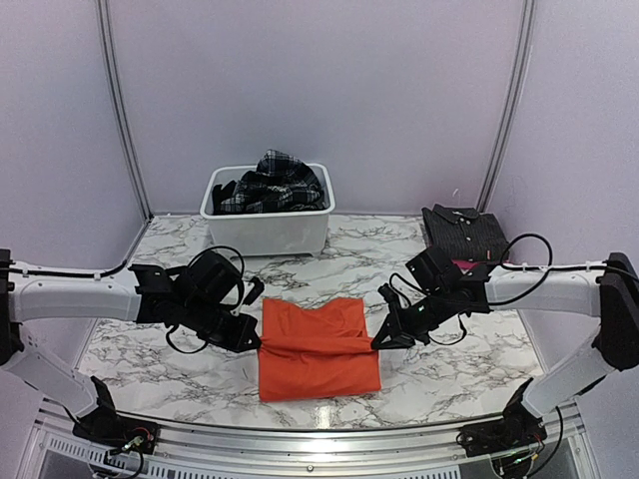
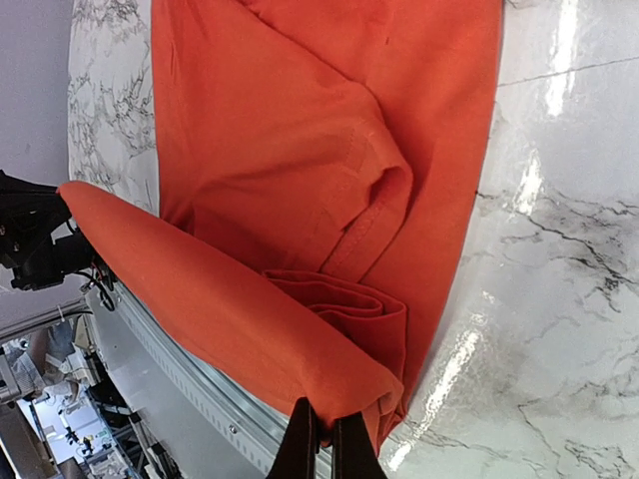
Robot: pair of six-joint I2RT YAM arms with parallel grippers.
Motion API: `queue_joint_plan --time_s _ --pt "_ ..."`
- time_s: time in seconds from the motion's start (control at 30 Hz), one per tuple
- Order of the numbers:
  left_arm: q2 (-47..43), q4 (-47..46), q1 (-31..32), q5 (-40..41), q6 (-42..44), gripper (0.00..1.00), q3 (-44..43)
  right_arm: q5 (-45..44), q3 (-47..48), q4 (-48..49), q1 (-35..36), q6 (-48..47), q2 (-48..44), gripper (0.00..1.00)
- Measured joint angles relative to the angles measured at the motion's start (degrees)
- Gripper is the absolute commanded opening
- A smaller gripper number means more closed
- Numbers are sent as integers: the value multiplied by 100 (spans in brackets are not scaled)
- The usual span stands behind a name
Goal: Fold and stack the mixed laundry pile
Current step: Fold the 2/3-rectangle-folded T-shirt at the center of the board.
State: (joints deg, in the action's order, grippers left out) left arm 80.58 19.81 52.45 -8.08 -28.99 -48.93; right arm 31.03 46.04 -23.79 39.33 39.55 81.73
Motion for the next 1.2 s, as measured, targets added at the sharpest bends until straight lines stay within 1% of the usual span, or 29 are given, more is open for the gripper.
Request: queue_joint_plan --time_s 0.1,0.23,0.47,0.73,1.03,1.2 --pt "52 138 -13 57 -17 0 -181 -11 262 -260 -2 -44 96 0" --pt "195 317 -101 144 26 0 -503 -31 872 -476 -111 -136 365 0" --pt "494 555 -411 216 293 0 -1207 17 1679 -693 -603 -439 870 0" --pt "1226 636 -905 214 627 0 -1792 321 2761 -892 -1106 -940 1947 0" --pt "1923 664 -1384 212 798 0 -2197 730 4315 -1058 -1196 -1362 3287 0" --pt "2337 691 -1508 216 839 0 -2470 796 4798 -1080 -1307 -1506 3818 0"
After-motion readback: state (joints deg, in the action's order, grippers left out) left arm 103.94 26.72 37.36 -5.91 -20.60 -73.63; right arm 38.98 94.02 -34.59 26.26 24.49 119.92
